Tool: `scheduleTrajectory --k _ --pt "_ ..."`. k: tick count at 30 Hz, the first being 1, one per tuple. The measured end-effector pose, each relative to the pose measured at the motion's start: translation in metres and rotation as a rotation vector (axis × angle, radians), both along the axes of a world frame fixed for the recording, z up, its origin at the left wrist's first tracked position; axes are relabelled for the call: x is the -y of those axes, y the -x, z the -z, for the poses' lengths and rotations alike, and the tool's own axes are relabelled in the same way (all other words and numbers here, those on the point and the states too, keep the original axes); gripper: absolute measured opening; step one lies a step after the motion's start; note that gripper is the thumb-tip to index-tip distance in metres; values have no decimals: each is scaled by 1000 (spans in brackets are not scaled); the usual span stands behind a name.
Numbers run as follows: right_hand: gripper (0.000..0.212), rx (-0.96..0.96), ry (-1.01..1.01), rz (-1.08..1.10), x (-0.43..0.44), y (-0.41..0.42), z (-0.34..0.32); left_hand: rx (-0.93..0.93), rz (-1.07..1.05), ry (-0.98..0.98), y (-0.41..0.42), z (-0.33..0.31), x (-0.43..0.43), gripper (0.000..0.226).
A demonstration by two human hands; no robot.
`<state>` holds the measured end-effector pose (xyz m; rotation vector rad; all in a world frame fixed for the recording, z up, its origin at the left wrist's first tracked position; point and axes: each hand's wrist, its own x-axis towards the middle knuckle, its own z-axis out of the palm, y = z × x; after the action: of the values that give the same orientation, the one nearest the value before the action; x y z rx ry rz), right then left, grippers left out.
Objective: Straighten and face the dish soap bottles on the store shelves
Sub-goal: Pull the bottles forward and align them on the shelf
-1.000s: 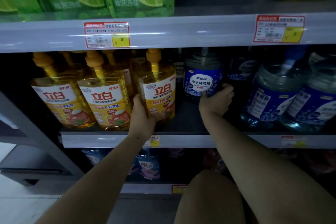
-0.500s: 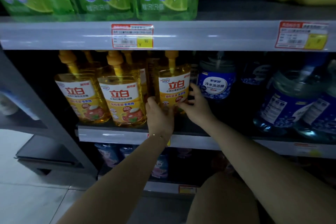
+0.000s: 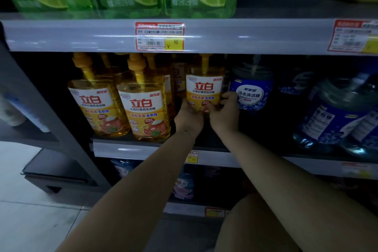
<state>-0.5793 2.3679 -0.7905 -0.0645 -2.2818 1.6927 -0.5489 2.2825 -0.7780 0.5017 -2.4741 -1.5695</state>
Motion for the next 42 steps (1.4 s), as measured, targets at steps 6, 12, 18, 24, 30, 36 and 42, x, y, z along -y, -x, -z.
scheduleTrajectory --k 6,12,18,24,30,36,42 --pt "20 128 -11 -281 -13 5 3 69 -128 -164 11 2 -5 65" --pt "17 46 -118 -123 -51 1 -3 9 -12 -2 14 17 -14 28" --pt "36 81 -111 -27 -89 3 -11 -29 329 39 42 4 -58 56" --pt "43 78 -107 -125 -116 -2 -19 -131 347 -200 78 -3 -88 53" --pt "43 87 -154 -50 -130 10 -15 -226 217 -185 87 21 -114 66" --pt "13 -13 -250 115 -142 16 -9 -237 251 -109 87 13 -147 53" --pt "33 54 -176 49 -154 13 -16 -122 312 -265 95 10 -168 29"
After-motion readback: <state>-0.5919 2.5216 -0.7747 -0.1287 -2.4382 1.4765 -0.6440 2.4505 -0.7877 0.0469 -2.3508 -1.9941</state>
